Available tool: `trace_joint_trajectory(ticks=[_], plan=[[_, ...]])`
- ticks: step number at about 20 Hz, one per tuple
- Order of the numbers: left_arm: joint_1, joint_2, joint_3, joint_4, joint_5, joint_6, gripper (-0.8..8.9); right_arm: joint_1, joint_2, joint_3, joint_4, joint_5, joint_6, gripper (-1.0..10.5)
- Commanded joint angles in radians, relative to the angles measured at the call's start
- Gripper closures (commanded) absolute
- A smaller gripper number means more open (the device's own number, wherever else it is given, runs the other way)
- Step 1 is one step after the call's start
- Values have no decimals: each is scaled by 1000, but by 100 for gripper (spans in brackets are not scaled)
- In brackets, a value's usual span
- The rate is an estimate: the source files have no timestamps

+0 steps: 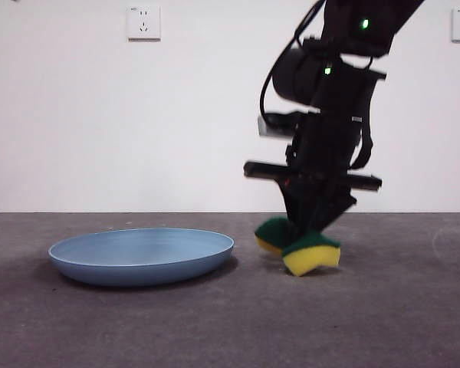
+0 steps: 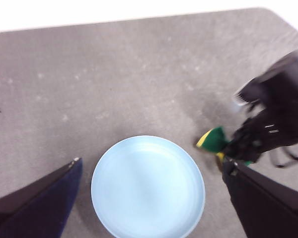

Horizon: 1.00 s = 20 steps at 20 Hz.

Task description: Pick up the plate,pick up the cloth,clean the plate with the cloth

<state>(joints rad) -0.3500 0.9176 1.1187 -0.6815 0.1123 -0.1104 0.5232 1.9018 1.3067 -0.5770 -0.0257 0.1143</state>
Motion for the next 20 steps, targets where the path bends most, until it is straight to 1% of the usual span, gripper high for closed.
trace_joint_trajectory(ticks=[1,2,3,4,7,10,13,16,17,18,19,20], plan=[[-3,-35,2,-30,-4,-5,343,0,4,-3,2,-2,23,557],[-3,-39,2,-37,-5,-5,343,0,3,-3,3,-2,23,419],[-3,-39,2,-44,-5,-4,343,0,3,-3,1,-1,23,365],[-3,-36,2,-51,-5,2,343,0,3,-3,-3,2,22,348],[-3,-30,2,-53,-6,6,343,0,-8,-1,-4,3,18,349],[-3,-28,2,-51,-7,7,343,0,-66,6,-11,2,19,350],[-3,-28,2,-45,-7,8,343,2,-192,6,-37,2,19,351],[-3,-28,2,-46,-7,29,348,3,-361,6,-87,0,20,355],[-3,-28,2,-46,-7,30,350,3,-411,6,-104,0,20,393],[-3,-28,2,-47,-6,30,392,3,-467,6,-122,0,20,498],[-3,-28,2,-51,-6,33,480,3,-520,6,-140,0,20,634],[-3,-28,2,-56,-6,36,621,3,-576,6,-159,0,19,783]])
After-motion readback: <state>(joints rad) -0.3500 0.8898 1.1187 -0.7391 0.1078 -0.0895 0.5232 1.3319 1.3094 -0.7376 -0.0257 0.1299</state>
